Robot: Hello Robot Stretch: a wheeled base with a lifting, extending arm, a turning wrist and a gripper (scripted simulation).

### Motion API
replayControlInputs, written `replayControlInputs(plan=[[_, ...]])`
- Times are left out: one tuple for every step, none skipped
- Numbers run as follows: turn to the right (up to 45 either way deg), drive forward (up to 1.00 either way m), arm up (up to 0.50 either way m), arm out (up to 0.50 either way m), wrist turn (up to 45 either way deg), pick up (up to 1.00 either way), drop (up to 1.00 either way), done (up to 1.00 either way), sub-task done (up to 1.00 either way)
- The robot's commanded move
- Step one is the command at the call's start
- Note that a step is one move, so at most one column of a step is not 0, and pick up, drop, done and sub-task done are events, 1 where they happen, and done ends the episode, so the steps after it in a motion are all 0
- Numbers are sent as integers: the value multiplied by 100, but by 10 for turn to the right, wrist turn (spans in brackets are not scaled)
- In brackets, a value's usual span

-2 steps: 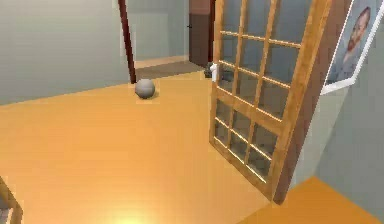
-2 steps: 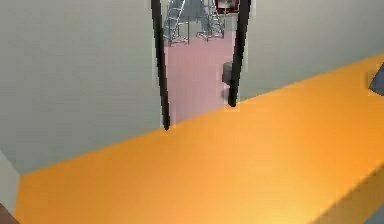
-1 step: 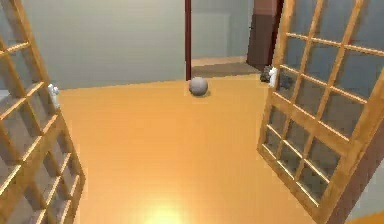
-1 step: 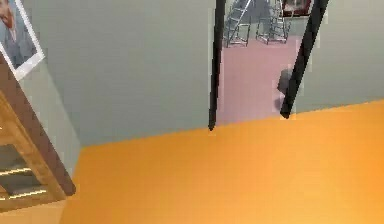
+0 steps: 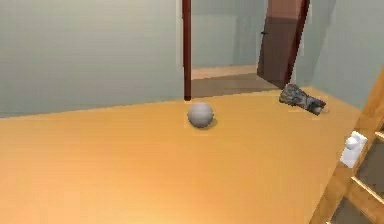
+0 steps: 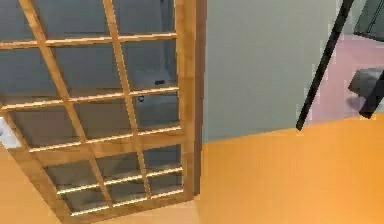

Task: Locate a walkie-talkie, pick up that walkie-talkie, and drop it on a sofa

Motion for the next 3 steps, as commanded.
replayControlInputs(plan=[[0,95,0,0,0,0,0,0,0],[240,0,0,0,0,0,0,0,0],[0,45,0,0,0,0,0,0,0]])
